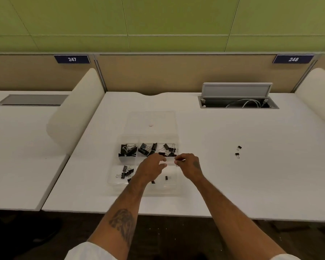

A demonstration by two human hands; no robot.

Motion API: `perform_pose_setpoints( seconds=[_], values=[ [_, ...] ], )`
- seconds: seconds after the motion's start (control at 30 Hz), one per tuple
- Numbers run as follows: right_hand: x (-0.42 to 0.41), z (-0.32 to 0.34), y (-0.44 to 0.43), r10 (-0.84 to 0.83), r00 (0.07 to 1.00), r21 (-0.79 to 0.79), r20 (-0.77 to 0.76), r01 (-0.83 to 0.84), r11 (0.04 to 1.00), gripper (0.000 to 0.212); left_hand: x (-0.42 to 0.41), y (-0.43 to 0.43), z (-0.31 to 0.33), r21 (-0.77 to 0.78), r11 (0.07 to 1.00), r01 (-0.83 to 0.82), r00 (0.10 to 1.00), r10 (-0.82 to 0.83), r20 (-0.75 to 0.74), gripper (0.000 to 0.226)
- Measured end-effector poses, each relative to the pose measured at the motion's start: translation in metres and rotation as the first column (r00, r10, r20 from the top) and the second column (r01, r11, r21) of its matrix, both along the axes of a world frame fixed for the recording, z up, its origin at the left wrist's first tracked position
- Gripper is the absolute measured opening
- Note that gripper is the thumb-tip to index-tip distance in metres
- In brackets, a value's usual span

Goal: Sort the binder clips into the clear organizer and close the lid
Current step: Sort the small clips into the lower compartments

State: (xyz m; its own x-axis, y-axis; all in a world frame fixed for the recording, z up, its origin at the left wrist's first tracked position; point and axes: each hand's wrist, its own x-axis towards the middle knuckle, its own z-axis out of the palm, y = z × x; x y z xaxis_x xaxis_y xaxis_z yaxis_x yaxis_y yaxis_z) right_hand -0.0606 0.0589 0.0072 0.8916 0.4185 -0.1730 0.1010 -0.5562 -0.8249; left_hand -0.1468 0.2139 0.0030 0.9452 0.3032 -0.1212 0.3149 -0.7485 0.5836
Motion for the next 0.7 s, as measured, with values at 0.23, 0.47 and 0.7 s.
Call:
perform_pose_setpoints(
  seconds=[0.23,0.47,0.7],
  values=[
    [-0.008,-0.001,0.006,0.066,0.998,-0.057,0.018,-0.065,0.996,0.016,-0.009,0.008,-0.004,0.381,0.917,0.12,0.993,-0.109,-0.05,0.055],
    [-0.015,-0.004,0.006,0.098,0.993,-0.082,0.072,-0.092,0.992,0.038,-0.017,0.013,-0.011,0.518,0.847,0.116,0.989,-0.053,-0.137,0.083],
    [-0.015,-0.012,-0.009,0.336,0.88,-0.587,0.337,-0.083,0.805,0.074,-0.019,0.016,-0.011,0.503,0.861,0.082,0.995,-0.039,-0.095,0.082]
  ],
)
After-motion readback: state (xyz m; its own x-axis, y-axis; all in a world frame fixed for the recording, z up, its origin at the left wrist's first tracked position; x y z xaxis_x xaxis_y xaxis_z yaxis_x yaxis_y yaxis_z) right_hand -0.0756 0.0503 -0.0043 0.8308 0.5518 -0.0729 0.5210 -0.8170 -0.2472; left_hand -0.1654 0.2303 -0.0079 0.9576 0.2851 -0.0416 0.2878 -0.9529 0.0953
